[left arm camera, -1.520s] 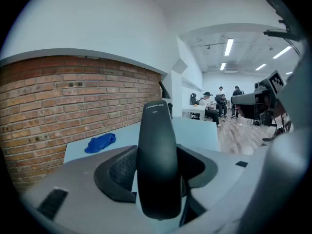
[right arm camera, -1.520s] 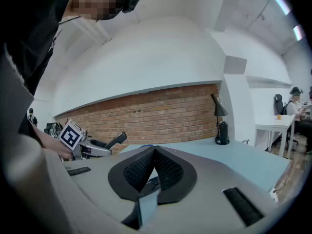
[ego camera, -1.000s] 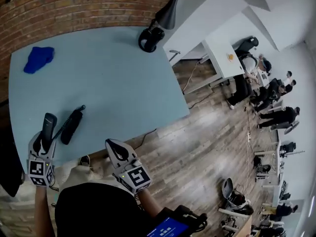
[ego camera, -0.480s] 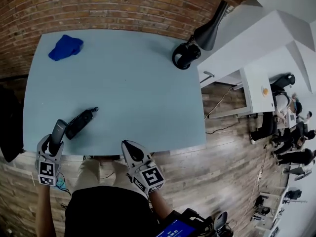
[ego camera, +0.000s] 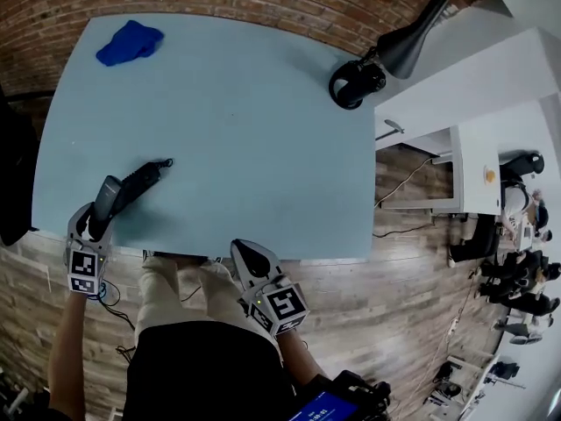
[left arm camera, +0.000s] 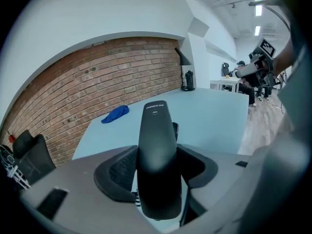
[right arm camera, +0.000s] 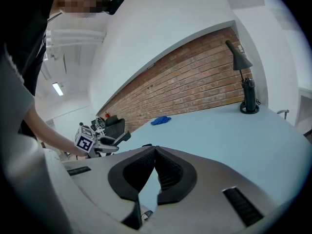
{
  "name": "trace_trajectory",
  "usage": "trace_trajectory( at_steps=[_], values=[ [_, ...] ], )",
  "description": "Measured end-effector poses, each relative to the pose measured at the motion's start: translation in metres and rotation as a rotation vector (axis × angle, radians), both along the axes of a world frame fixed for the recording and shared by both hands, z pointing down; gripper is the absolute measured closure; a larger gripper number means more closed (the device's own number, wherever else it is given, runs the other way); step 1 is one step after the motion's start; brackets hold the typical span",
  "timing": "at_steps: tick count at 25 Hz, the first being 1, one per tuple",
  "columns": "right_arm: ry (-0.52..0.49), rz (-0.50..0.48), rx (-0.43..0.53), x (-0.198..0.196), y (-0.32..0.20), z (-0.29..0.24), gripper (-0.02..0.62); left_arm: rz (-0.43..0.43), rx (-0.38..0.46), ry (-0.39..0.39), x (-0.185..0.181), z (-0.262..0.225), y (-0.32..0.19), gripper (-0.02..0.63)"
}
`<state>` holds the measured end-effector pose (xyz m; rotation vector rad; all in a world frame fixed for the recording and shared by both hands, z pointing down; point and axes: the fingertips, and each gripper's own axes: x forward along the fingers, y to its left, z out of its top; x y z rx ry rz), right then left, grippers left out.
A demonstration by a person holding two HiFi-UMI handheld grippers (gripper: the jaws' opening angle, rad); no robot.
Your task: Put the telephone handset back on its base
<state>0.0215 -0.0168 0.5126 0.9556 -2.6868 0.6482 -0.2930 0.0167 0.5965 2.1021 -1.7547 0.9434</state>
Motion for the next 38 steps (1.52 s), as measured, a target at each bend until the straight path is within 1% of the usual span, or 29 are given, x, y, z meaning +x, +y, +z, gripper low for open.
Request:
trace_trajectory(
  at_steps=[2, 6, 8, 11, 16, 19, 21, 24, 28, 34, 38],
  values=[
    [0.006, 0.02, 0.008, 0.009, 0.004, -0.001, 0.577, 0.032, 0.004, 0.003, 0.007, 0.002, -0.008, 0.334],
    [0.013, 0.075, 0.035, 0.029, -0.001, -0.005, 0.578, 0.139, 0.012, -0.017, 0.027, -0.003, -0.04, 0.334],
    [0.016, 0.106, 0.048, 0.039, -0.005, -0.007, 0.578, 0.178, -0.004, -0.011, 0.036, 0.003, -0.051, 0.334],
    [0.016, 0.152, 0.063, 0.052, -0.008, -0.013, 0.578, 0.212, -0.05, -0.014, 0.04, 0.015, -0.056, 0.334],
    [0.019, 0.231, 0.072, 0.069, -0.013, -0.02, 0.578, 0.246, -0.112, -0.015, 0.046, 0.036, -0.068, 0.334],
    [0.025, 0.26, 0.069, 0.071, -0.008, -0.02, 0.578, 0.265, -0.145, -0.021, 0.046, 0.045, -0.068, 0.334],
    [0.028, 0.279, 0.067, 0.07, -0.005, -0.02, 0.578, 0.264, -0.166, -0.017, 0.042, 0.052, -0.067, 0.334],
    [0.035, 0.289, 0.067, 0.066, -0.002, -0.018, 0.578, 0.27, -0.18, -0.005, 0.042, 0.055, -0.067, 0.334],
    [0.038, 0.296, 0.058, 0.06, 0.003, -0.014, 0.578, 0.309, -0.191, -0.015, 0.049, 0.06, -0.069, 0.334],
    [0.043, 0.315, 0.055, 0.059, 0.007, -0.012, 0.578, 0.294, -0.215, -0.009, 0.042, 0.069, -0.066, 0.334],
    [0.044, 0.319, 0.049, 0.057, 0.009, -0.009, 0.578, 0.309, -0.222, -0.018, 0.038, 0.072, -0.062, 0.334]
  ],
)
